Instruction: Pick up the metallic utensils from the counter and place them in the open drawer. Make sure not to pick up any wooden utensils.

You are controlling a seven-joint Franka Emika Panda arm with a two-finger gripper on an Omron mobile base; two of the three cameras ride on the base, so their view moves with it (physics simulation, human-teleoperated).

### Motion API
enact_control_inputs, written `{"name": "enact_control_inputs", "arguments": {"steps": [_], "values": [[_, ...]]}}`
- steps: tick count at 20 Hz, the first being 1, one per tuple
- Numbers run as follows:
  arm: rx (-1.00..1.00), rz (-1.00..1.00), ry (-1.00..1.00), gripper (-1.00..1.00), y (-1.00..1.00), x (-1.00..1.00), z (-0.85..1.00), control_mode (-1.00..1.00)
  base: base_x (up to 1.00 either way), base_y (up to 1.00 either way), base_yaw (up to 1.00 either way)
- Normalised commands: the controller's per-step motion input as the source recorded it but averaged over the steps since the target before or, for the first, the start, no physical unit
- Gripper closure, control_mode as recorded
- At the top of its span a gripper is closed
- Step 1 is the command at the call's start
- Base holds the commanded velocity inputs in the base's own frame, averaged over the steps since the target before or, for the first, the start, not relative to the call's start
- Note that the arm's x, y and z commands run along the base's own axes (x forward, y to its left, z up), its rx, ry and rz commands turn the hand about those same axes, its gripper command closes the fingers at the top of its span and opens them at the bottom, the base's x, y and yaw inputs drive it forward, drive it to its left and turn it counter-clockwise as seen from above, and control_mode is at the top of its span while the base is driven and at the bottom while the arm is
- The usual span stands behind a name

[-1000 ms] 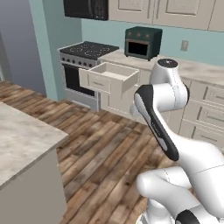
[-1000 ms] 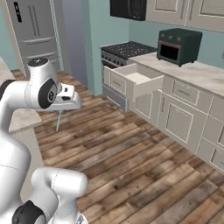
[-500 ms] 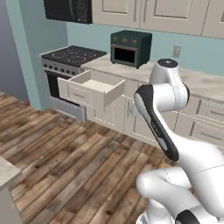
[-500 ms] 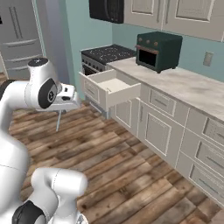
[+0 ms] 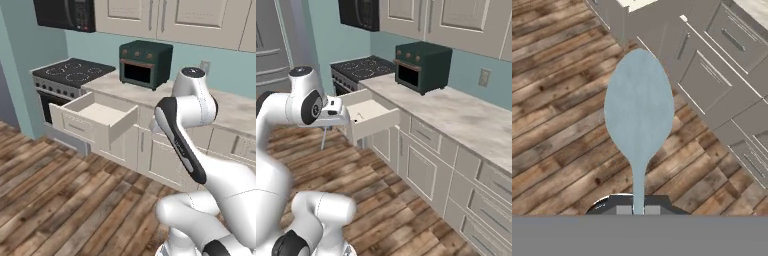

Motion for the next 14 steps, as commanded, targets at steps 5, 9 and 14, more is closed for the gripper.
{"name": "enact_control_inputs", "arguments": {"steps": [5,9,14], "values": [[0.00,0.00,0.00,1.00,0.00,0.00,0.00,1.00,1.00,0.59,0.05],[0.00,0.00,0.00,1.00,0.00,0.00,0.00,1.00,1.00,0.19,0.40],[0.00,0.00,0.00,1.00,0.00,0.00,0.00,1.00,0.58,-0.36,0.32]]}}
